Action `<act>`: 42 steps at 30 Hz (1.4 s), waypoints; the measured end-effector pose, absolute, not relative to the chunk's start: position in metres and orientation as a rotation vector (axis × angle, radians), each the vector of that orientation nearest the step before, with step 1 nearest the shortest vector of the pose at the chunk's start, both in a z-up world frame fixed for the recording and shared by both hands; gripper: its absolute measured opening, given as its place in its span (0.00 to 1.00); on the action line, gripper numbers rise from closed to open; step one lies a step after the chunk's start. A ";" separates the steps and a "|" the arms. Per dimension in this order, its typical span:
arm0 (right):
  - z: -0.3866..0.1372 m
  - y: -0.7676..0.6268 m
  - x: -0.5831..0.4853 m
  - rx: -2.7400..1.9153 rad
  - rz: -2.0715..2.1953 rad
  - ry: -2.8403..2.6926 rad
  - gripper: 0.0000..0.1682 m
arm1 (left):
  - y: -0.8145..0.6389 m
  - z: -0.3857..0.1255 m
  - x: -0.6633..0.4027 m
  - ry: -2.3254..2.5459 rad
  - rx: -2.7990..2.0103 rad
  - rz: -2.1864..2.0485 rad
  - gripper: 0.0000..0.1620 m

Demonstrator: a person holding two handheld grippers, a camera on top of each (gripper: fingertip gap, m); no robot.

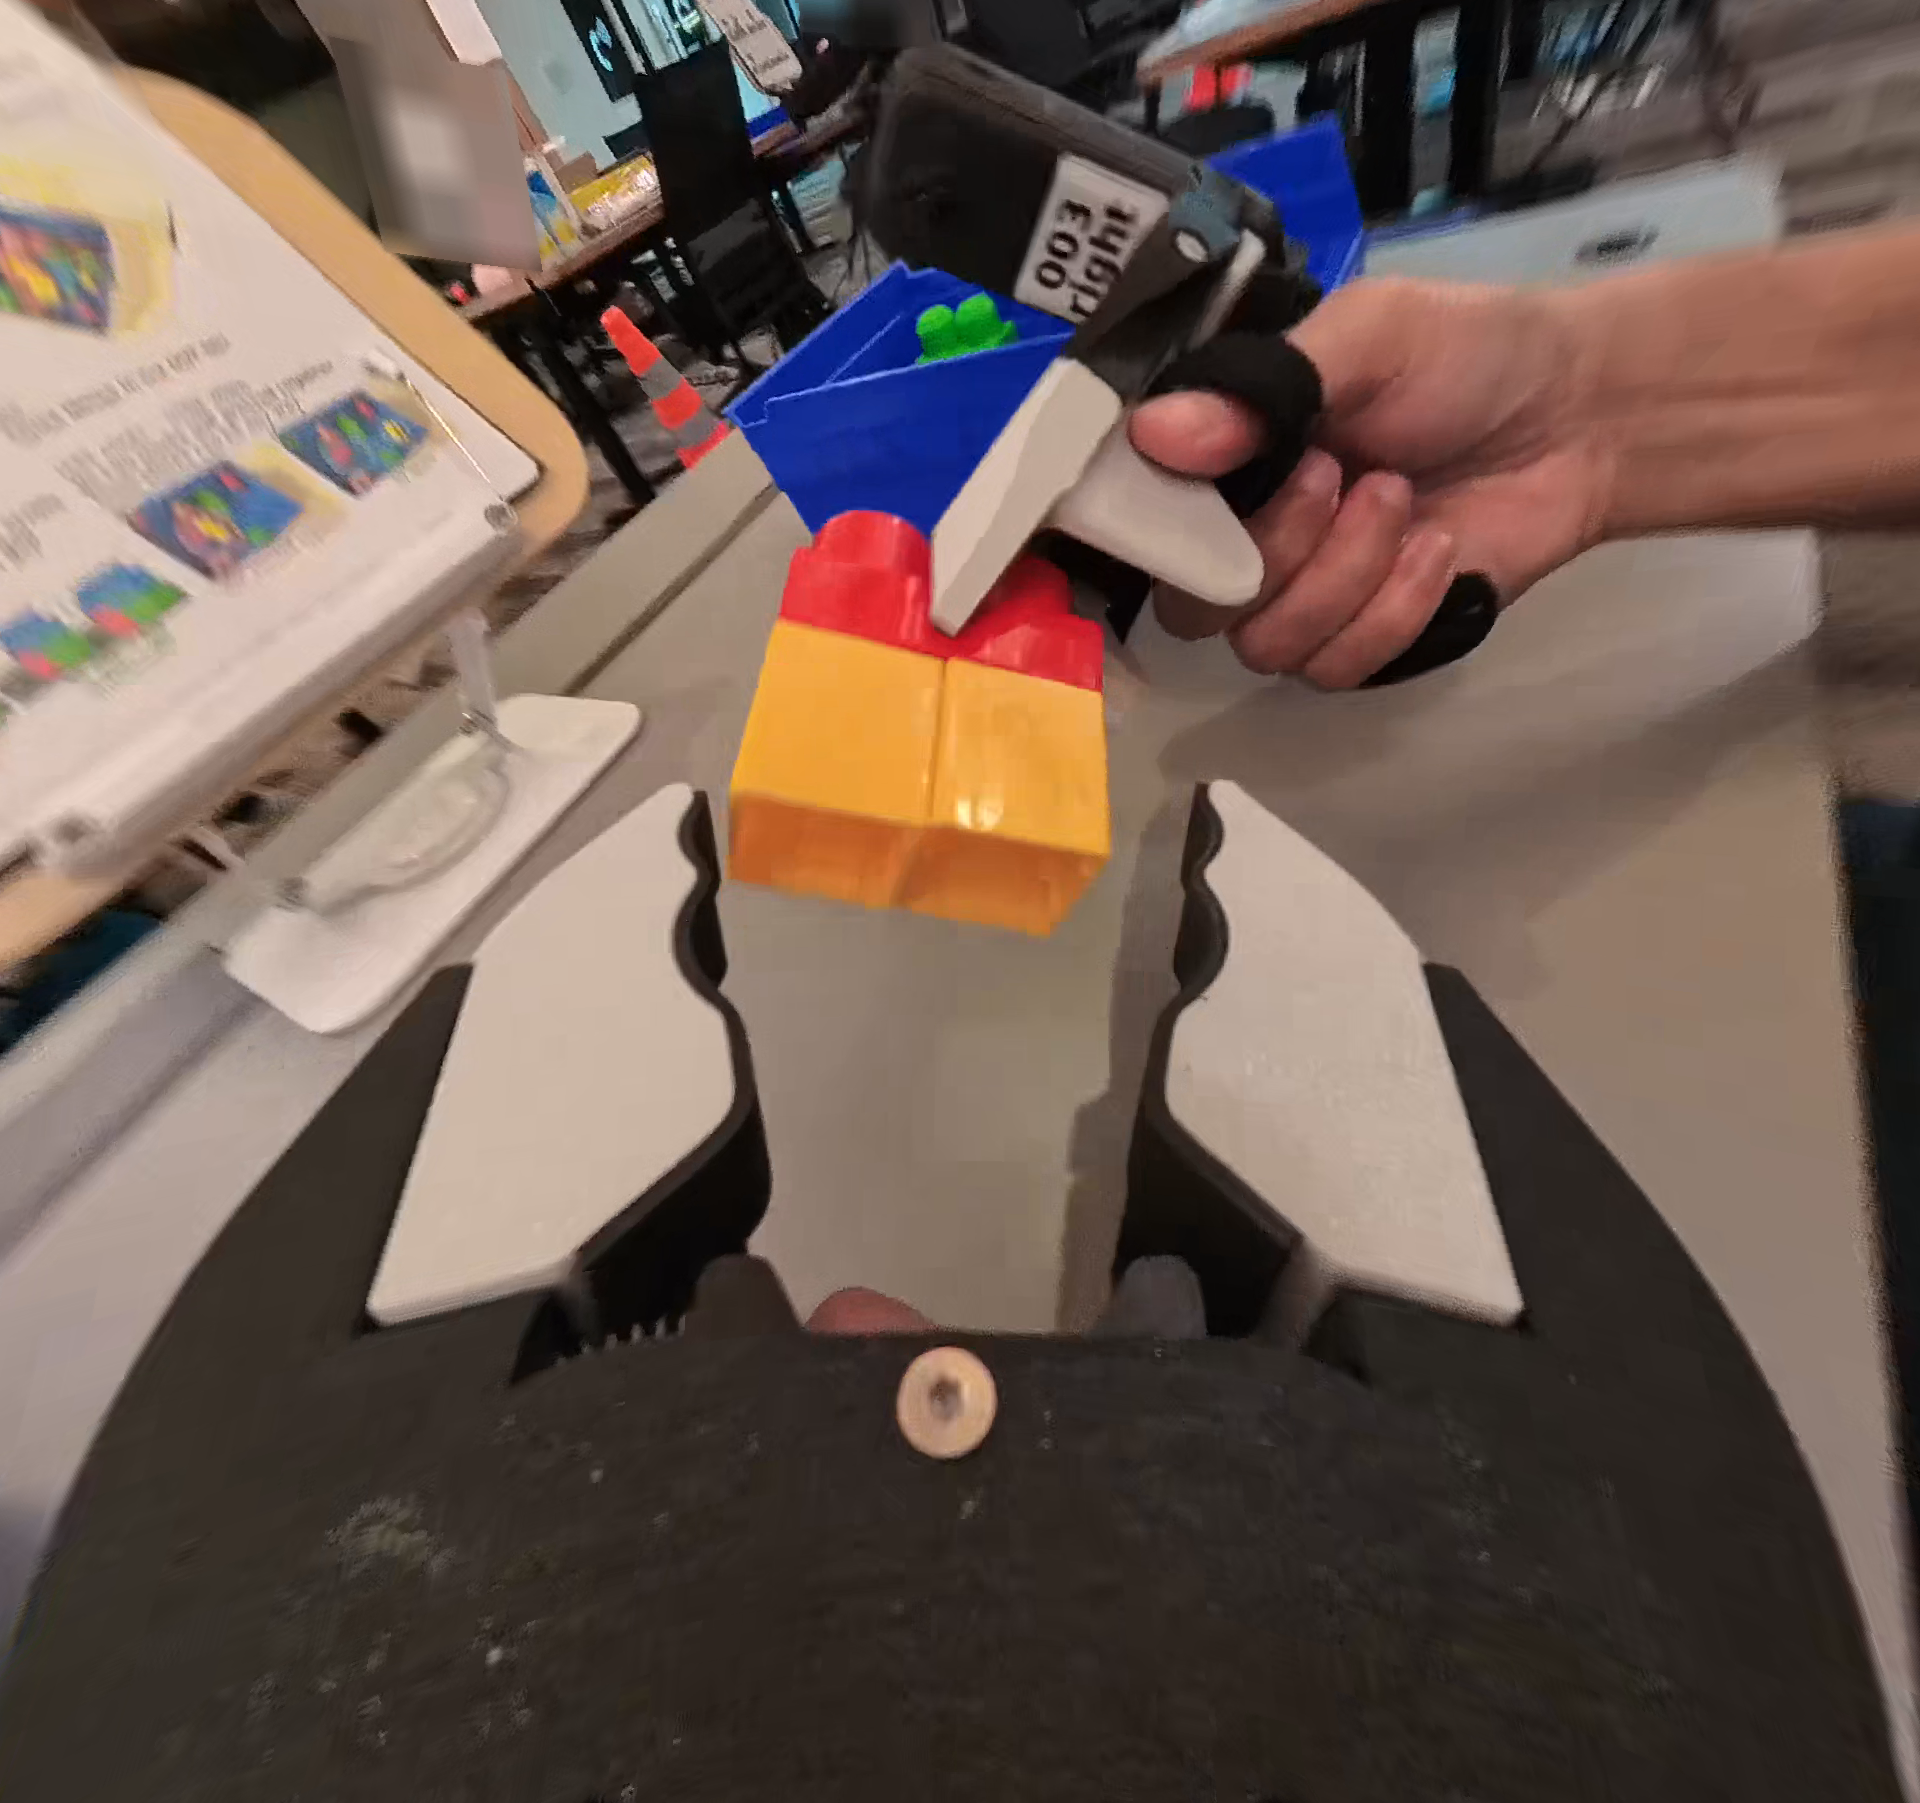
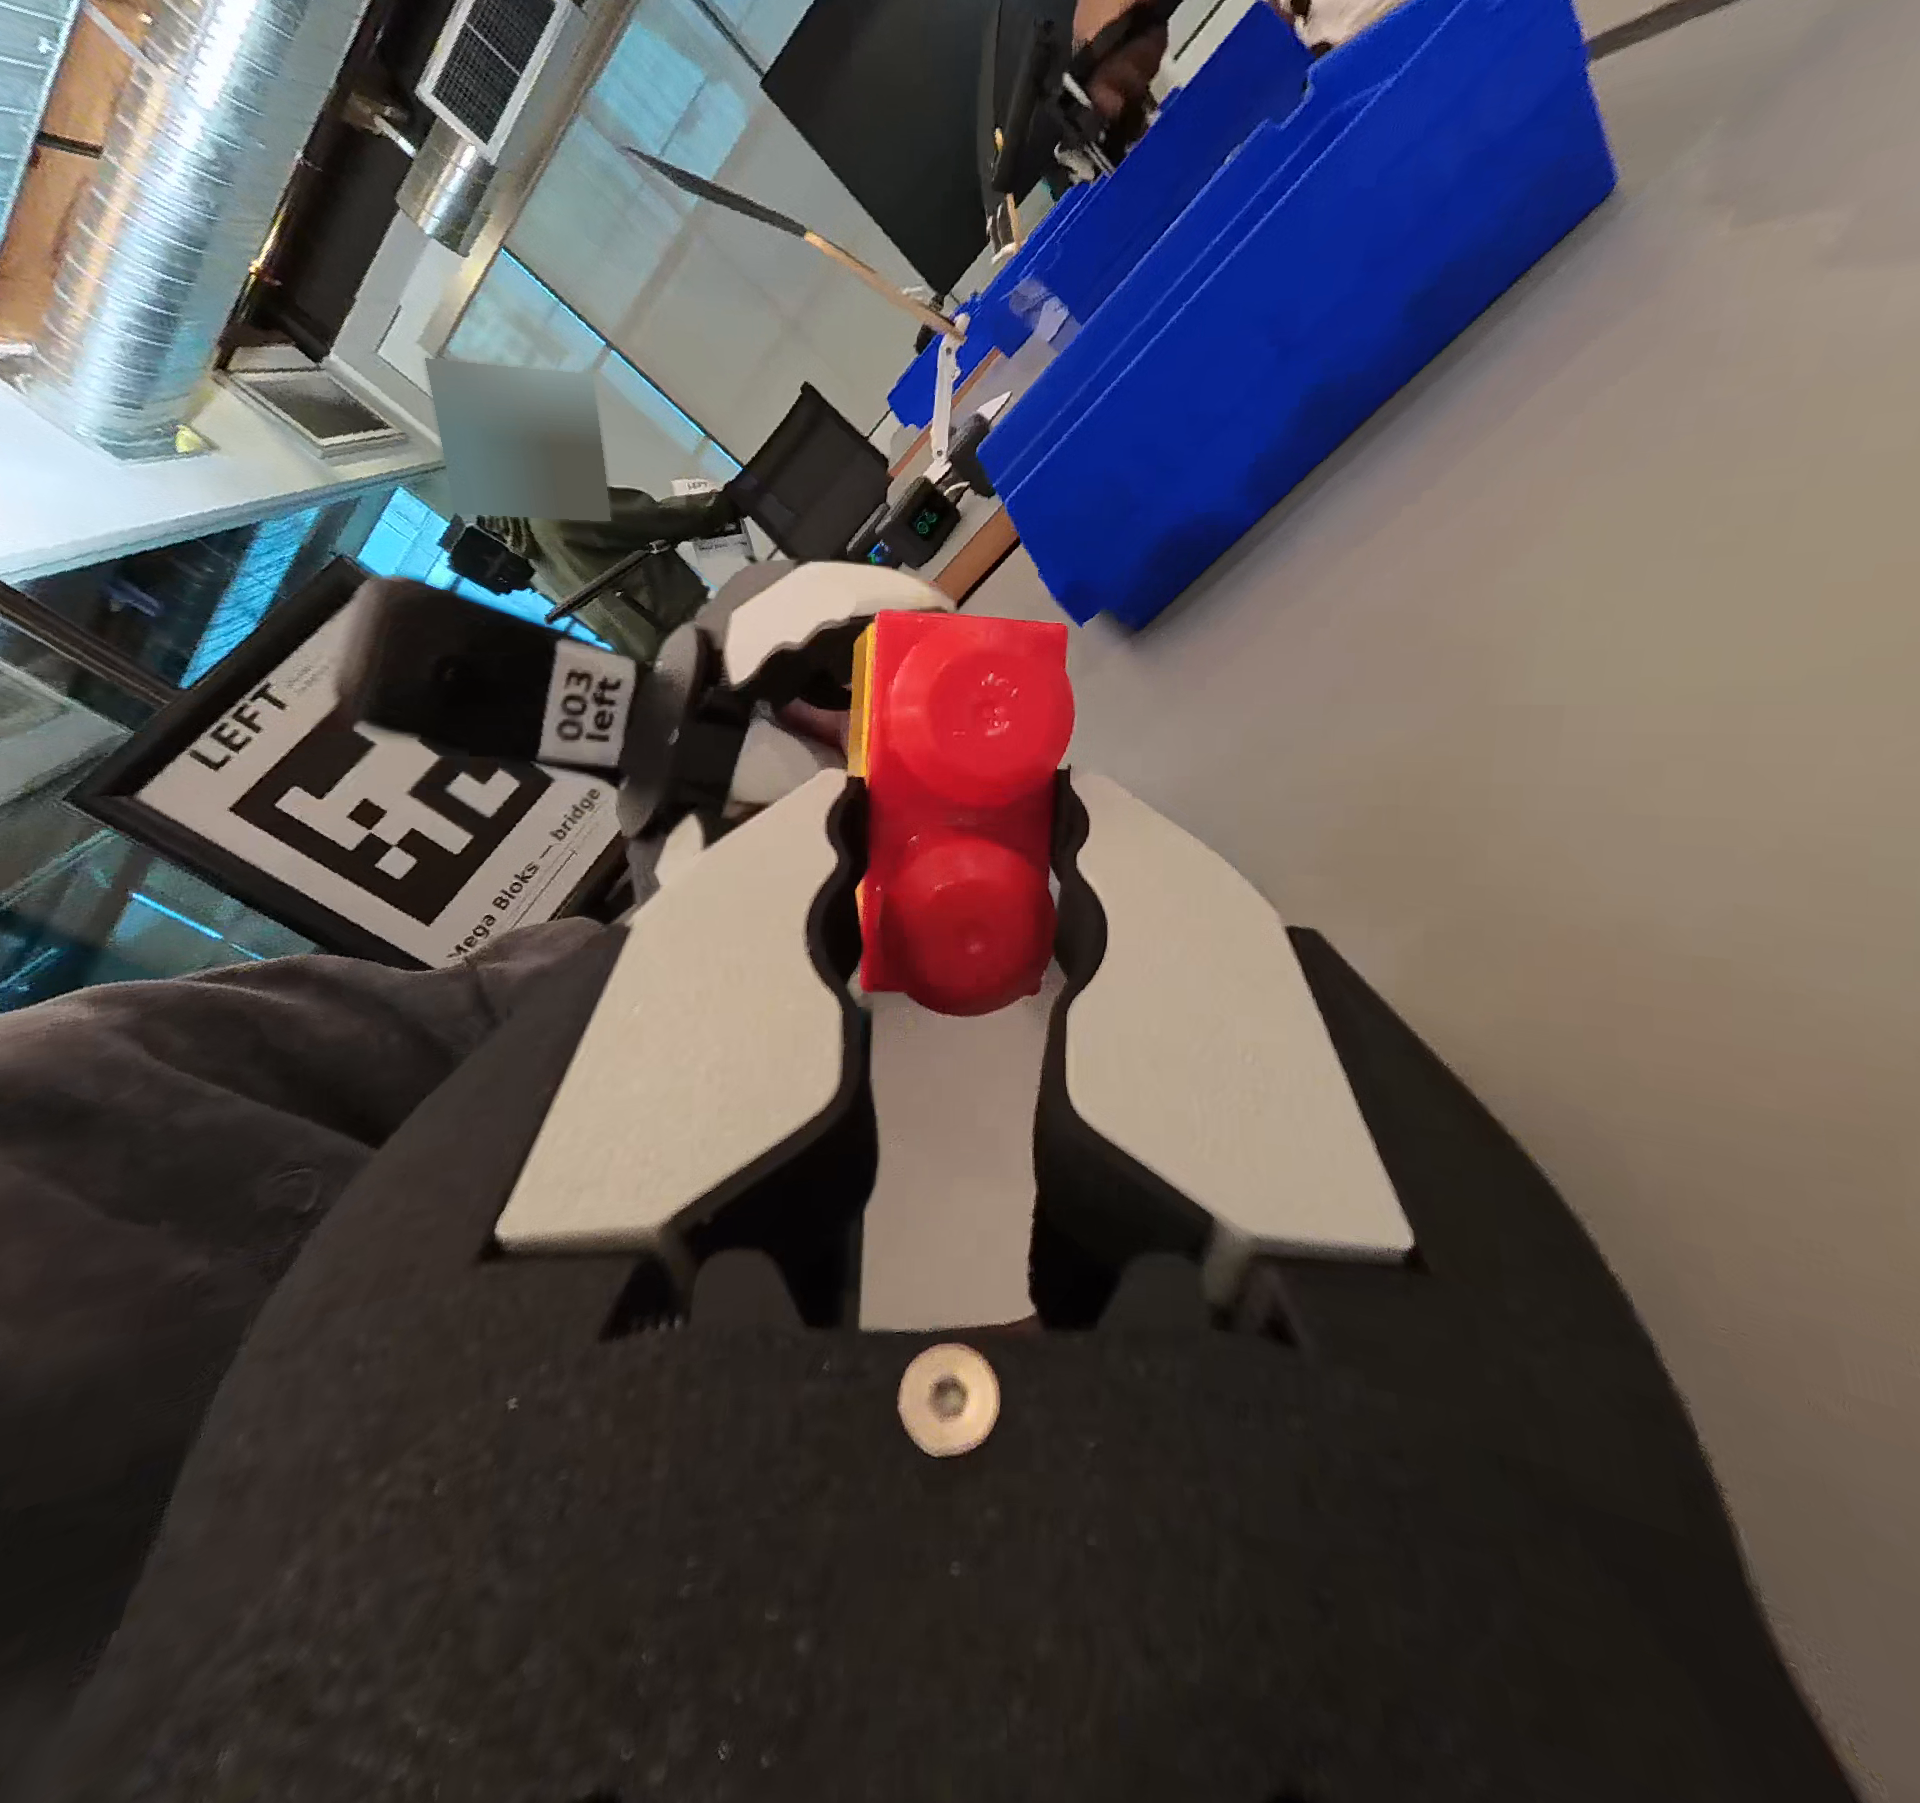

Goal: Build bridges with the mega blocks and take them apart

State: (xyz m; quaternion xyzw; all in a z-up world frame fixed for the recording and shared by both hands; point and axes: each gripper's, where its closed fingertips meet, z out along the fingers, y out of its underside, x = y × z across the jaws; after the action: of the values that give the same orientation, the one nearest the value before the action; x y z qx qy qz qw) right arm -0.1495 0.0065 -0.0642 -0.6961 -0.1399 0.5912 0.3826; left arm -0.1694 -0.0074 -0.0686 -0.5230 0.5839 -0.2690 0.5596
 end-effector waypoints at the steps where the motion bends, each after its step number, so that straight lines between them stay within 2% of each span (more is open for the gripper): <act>1: -0.060 0.004 -0.148 -1.738 1.487 -0.377 0.20 | -0.006 -0.067 -0.174 1.328 -1.277 -0.716 0.52; 2: -0.057 0.002 -0.148 -1.702 1.458 -0.400 0.20 | -0.002 -0.065 -0.178 1.255 -1.335 -0.816 0.51; 4: -0.059 -0.001 -0.148 -1.690 1.355 -0.438 0.20 | 0.005 -0.066 -0.181 1.127 -1.484 -1.085 0.54; 7: -0.053 -0.003 -0.149 -1.606 1.286 -0.435 0.20 | 0.001 -0.061 -0.181 0.999 -1.539 -1.443 0.46; 13: -0.058 -0.005 -0.155 -1.619 1.117 -0.504 0.20 | -0.002 -0.048 -0.179 0.939 -1.483 -1.563 0.37; 16: -0.056 -0.008 -0.156 -1.620 1.130 -0.524 0.20 | 0.005 -0.049 -0.180 0.905 -1.490 -1.570 0.23; 42: -0.073 -0.021 -0.160 -1.739 1.185 -0.697 0.20 | -0.006 -0.057 -0.178 0.974 -1.450 -1.629 0.21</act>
State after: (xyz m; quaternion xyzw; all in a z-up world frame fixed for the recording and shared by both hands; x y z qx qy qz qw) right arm -0.1604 -0.0208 -0.0728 -0.7019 -0.2813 0.4786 0.4462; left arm -0.1780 -0.0064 -0.0572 -0.5647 0.3791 -0.6343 0.3676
